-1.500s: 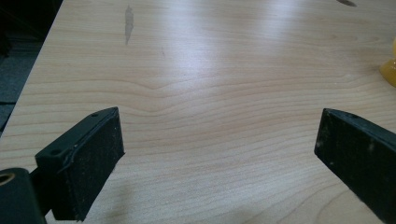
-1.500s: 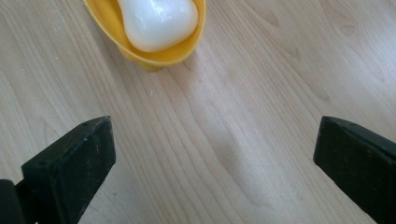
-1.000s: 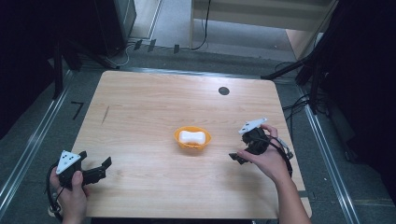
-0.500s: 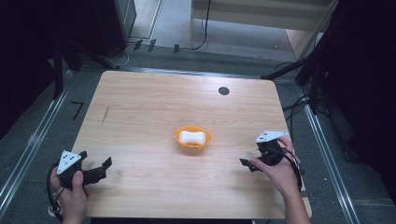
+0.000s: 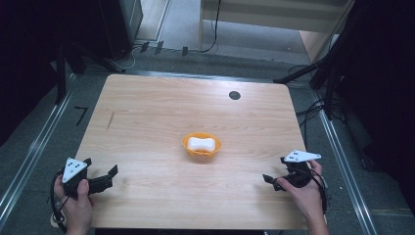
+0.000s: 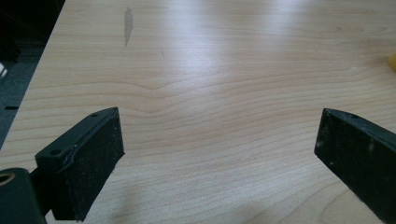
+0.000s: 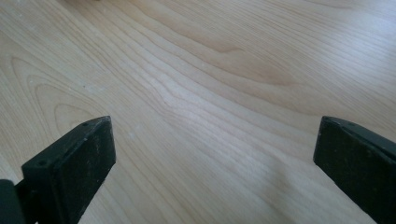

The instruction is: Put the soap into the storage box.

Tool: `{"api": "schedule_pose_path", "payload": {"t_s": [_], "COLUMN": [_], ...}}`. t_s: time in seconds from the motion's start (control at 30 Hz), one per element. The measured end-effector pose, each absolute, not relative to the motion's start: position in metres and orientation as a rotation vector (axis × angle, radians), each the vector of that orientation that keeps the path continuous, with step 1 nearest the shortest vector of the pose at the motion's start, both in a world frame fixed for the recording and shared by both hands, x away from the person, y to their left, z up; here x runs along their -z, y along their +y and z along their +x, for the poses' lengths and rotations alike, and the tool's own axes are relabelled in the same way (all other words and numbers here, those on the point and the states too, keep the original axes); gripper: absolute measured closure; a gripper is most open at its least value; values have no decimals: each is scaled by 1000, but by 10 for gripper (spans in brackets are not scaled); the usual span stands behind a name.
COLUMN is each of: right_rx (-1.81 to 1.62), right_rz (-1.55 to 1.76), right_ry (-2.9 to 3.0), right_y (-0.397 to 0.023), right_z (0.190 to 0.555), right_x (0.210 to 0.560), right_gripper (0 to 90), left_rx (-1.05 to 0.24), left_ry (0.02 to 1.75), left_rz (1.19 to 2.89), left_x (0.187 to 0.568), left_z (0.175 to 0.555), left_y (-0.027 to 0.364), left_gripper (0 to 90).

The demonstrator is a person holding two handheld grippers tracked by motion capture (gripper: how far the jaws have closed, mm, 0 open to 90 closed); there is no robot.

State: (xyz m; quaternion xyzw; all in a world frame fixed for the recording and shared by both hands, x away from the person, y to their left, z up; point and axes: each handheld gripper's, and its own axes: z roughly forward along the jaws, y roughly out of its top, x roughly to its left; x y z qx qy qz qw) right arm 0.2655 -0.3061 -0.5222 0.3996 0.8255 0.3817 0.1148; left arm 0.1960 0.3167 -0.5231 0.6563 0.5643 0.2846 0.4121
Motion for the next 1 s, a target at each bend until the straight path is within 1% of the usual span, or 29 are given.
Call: {"api": "schedule_pose_path", "payload": {"t_s": [0.2, 0.37, 0.73, 1.0], "right_rx": [-1173, -1196, -1285, -1373], "right_rz": [1204, 1210, 1284, 1299], "right_ry": [2359, 2322, 2239, 2147], "right_y": [-325, -332, -341, -356], "right_z": [250, 238, 230, 218], "right_x": [529, 532, 541, 549], "right_gripper": [0, 0, 0, 0], "left_rx": [-755, -792, -840, -875], "left_ry": [1402, 1404, 1370, 1354], "left_rz": [1644, 1627, 1621, 1643], "left_x": [523, 523, 523, 523], "left_z": [193, 191, 185, 182], "left_y": [315, 314, 313, 309], "left_gripper": [16, 16, 16, 16]}}
